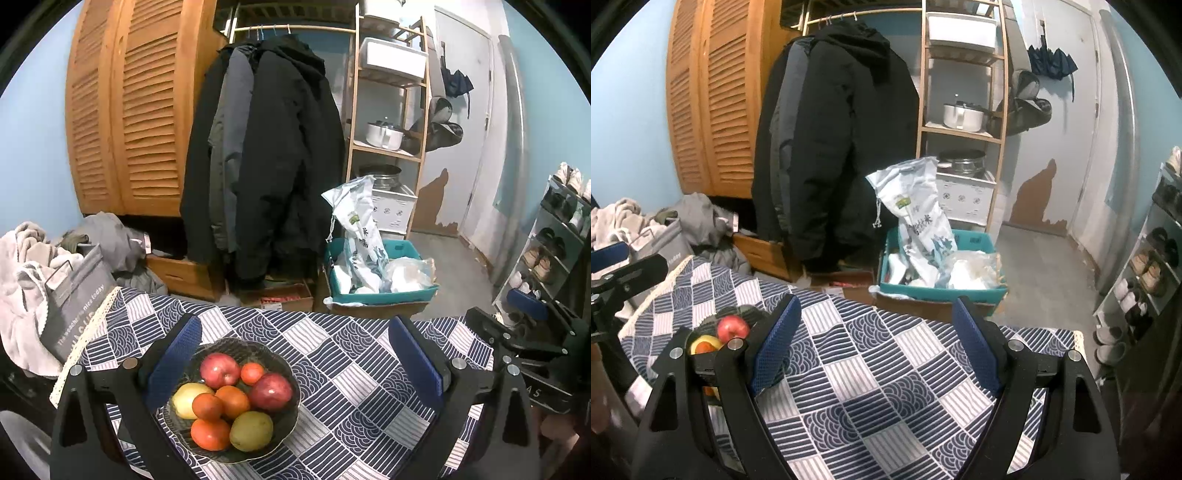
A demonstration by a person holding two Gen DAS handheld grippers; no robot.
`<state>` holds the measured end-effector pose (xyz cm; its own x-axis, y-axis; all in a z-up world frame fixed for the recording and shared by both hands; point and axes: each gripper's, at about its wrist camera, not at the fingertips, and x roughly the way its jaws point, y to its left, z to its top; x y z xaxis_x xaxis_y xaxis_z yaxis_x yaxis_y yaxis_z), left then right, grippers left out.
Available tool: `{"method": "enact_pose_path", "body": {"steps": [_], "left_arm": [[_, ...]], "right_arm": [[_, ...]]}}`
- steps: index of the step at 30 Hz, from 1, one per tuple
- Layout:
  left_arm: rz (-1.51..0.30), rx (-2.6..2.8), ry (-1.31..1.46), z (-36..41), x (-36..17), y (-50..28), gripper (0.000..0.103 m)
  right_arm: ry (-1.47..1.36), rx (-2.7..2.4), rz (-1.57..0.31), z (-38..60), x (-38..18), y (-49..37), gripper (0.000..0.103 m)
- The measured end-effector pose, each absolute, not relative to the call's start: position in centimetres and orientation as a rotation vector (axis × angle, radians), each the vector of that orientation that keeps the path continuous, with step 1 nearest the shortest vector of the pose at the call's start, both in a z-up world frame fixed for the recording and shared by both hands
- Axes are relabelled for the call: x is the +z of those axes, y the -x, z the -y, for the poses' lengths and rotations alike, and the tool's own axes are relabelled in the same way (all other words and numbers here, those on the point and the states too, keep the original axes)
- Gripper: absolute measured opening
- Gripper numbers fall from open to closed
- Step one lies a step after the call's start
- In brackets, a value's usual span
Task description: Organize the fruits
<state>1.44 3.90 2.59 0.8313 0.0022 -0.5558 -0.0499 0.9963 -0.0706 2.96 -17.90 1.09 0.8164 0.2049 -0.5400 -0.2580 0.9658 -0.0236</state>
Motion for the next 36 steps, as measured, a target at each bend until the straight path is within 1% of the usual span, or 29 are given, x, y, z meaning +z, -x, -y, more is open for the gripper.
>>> {"method": "enact_pose_path", "body": {"steps": [8, 36], "left_arm": [[-0.612, 0.021, 0.09, -3.78, 2.27, -1.9, 0.102], [-0.603, 0.035, 0.098, -3.56, 2.3, -1.75, 0.102]], "right_arm": [[0.105, 0.244, -0.568, 17.86, 0.79, -3.01, 0.083], [0.106, 0.241, -0.57, 18.64, 0.63, -2.86, 0.083]]}}
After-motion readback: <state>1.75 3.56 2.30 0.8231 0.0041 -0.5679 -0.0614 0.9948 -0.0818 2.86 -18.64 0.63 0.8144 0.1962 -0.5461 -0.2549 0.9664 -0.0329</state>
